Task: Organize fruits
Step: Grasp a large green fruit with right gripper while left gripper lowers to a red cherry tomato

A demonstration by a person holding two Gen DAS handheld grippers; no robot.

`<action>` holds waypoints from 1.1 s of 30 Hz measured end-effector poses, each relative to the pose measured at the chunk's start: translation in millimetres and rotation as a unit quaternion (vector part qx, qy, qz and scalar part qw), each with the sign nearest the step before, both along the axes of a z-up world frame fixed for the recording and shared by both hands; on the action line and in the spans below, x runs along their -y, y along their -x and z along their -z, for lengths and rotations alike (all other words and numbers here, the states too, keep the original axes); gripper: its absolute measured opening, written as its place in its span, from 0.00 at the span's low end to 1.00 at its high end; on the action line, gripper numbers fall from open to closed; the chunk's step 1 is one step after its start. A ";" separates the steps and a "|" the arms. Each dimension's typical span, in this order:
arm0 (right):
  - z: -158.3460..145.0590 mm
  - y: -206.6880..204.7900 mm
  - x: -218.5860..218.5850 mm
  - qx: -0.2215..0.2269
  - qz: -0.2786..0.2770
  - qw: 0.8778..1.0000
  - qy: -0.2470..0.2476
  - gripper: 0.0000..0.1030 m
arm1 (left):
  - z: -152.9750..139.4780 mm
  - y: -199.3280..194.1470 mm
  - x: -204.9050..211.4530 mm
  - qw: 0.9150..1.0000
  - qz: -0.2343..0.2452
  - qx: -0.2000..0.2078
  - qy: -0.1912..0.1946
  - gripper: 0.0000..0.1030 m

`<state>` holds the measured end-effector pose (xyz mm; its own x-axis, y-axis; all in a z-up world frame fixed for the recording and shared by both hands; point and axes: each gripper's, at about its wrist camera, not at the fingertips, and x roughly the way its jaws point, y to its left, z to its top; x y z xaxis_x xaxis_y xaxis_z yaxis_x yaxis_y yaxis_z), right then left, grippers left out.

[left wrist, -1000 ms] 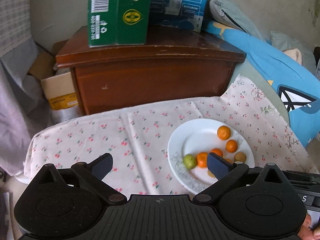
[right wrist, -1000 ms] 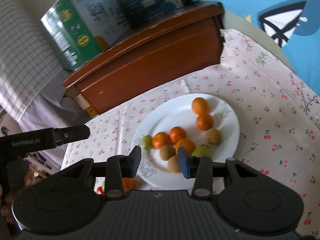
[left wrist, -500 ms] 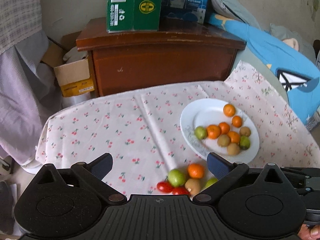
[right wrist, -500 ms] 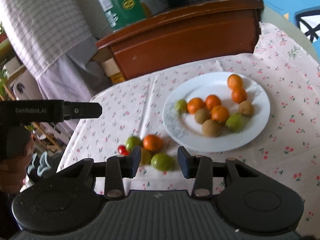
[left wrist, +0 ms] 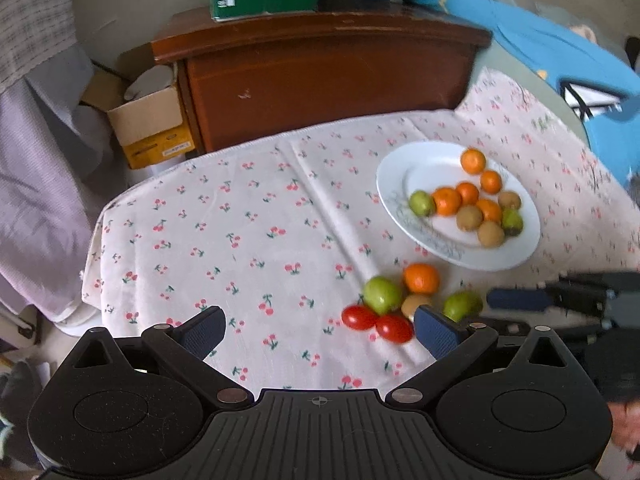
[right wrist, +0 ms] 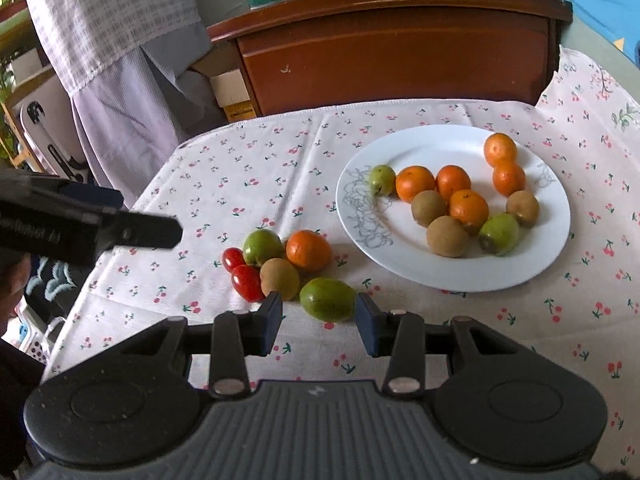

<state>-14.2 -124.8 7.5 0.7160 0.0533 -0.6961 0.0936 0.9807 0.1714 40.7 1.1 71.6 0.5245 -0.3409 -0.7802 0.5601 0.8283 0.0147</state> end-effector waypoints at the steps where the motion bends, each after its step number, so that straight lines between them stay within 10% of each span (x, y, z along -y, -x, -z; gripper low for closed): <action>1: 0.8 -1.2 -0.3 -0.001 0.000 1.000 0.003 0.41 | 2.4 2.4 0.3 1.000 0.006 0.000 -0.002 0.98; 19: 11.5 -4.9 -0.7 -0.009 -0.002 1.000 0.015 0.34 | 26.8 26.7 19.1 0.996 0.084 0.008 0.002 0.96; 33: 0.4 18.4 14.9 -0.005 0.013 1.000 -0.010 0.34 | 46.8 28.2 30.9 0.991 0.131 0.025 -0.008 0.63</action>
